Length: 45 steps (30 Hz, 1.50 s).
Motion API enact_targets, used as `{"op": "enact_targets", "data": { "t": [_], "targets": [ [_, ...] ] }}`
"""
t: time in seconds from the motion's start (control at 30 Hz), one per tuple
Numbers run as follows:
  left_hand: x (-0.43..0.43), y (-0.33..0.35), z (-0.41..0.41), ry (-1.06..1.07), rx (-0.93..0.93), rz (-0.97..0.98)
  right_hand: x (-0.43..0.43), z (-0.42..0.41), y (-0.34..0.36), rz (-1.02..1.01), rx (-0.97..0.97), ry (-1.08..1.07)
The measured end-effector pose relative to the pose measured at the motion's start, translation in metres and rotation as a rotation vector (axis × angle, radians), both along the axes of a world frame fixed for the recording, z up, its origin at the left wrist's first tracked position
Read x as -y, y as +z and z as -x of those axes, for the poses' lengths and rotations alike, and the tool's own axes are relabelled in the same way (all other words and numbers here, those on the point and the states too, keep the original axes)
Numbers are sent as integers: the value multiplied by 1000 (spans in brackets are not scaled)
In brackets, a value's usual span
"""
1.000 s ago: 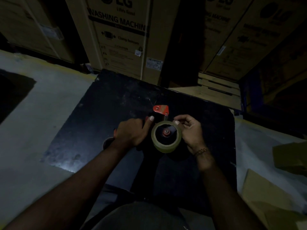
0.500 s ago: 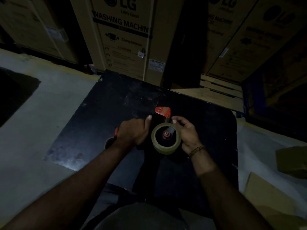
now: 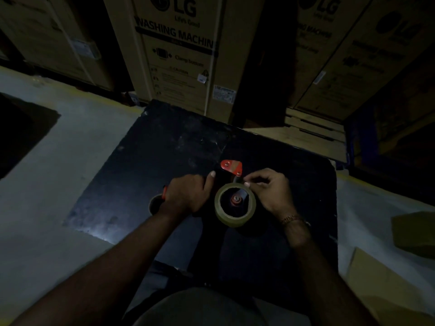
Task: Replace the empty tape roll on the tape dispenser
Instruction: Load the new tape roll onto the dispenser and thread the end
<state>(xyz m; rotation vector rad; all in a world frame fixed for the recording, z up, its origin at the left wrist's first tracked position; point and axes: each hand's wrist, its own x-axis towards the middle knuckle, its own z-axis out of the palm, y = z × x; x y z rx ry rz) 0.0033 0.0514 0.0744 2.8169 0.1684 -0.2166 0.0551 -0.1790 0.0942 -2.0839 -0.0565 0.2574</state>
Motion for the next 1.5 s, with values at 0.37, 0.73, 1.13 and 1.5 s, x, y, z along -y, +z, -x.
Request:
{"op": "enact_targets", "data": {
  "t": [0.37, 0.73, 1.13, 1.5],
  "targets": [
    [11, 0, 1, -34, 50, -62, -12, 5, 5, 189, 3, -327],
    [11, -12, 1, -11, 66, -129, -20, 23, -9, -69, -171, -268],
    [18, -4, 8, 12, 86, -96, -26, 34, -22, -392, -274, -314],
    [11, -4, 9, -20, 85, -145, -28, 51, -34, -261, -218, -481]
  ]
}}
